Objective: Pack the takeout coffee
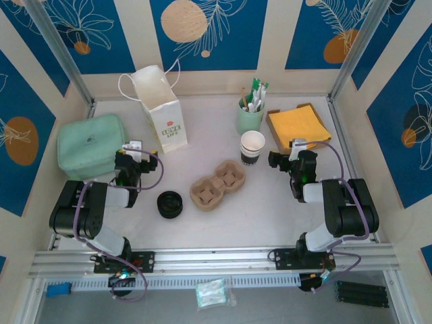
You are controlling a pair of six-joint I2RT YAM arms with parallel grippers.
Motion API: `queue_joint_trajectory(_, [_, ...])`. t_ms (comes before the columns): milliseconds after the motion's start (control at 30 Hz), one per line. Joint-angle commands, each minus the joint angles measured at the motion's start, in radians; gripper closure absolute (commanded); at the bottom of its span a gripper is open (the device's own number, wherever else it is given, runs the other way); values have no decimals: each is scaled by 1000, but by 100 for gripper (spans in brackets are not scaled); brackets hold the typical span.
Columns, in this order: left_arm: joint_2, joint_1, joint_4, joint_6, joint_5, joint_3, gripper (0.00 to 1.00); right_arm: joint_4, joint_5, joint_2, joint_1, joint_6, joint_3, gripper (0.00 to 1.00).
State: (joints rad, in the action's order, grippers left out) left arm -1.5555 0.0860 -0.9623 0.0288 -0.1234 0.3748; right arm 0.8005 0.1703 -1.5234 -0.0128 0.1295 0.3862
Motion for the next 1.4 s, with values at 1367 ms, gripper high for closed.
queue_joint_trajectory(1367, [420, 0, 899, -94, -53, 352, 1, -1205, -290, 691, 150, 466, 343, 0])
